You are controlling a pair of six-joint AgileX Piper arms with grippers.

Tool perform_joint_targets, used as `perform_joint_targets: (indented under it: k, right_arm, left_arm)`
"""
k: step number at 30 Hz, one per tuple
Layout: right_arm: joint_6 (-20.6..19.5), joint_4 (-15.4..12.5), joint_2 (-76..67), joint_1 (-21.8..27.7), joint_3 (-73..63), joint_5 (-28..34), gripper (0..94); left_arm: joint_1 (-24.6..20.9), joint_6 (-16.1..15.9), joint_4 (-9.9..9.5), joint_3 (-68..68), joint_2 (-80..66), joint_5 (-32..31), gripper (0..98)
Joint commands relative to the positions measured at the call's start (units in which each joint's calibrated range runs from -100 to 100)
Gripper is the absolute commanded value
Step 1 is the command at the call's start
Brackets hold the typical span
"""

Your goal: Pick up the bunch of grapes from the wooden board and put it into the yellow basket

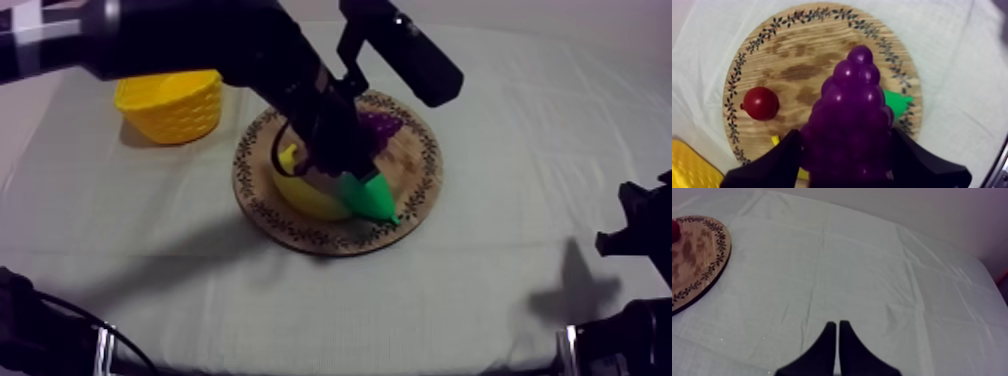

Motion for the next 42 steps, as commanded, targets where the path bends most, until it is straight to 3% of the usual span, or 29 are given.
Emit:
perform_joint_targets:
  k: [1,10,15,22,42]
  right_arm:
    - [0.0,0.0,-0.02,0.02,0.04,0.01,0.2]
    - [0.0,0.0,-0.02,0.02,0.04,0.01,0.2]
    - [0.0,0.0,-0.02,0.02,0.04,0.01,0.2]
    - [0.04,0.0,-0.02,0.02,0.04,0.01,0.2]
    - [0.0,0.0,-0.02,0.02,0.04,0.01,0.2]
  left_arm:
    - [0.19,0.35,0.06,0.2,-3.27,0.63,43.0]
    - [-0.92,1.11,1.08,0.12,-14.56,4.68,43.2]
    - [-4.27,0.69,2.85,0.43,-19.3,7.43,43.9]
    - [-9.88,0.52,3.85,1.73,-23.28,8.26,44.1]
    - [-25.46,0.68,2.49,-3.23,-17.83,8.16,43.6]
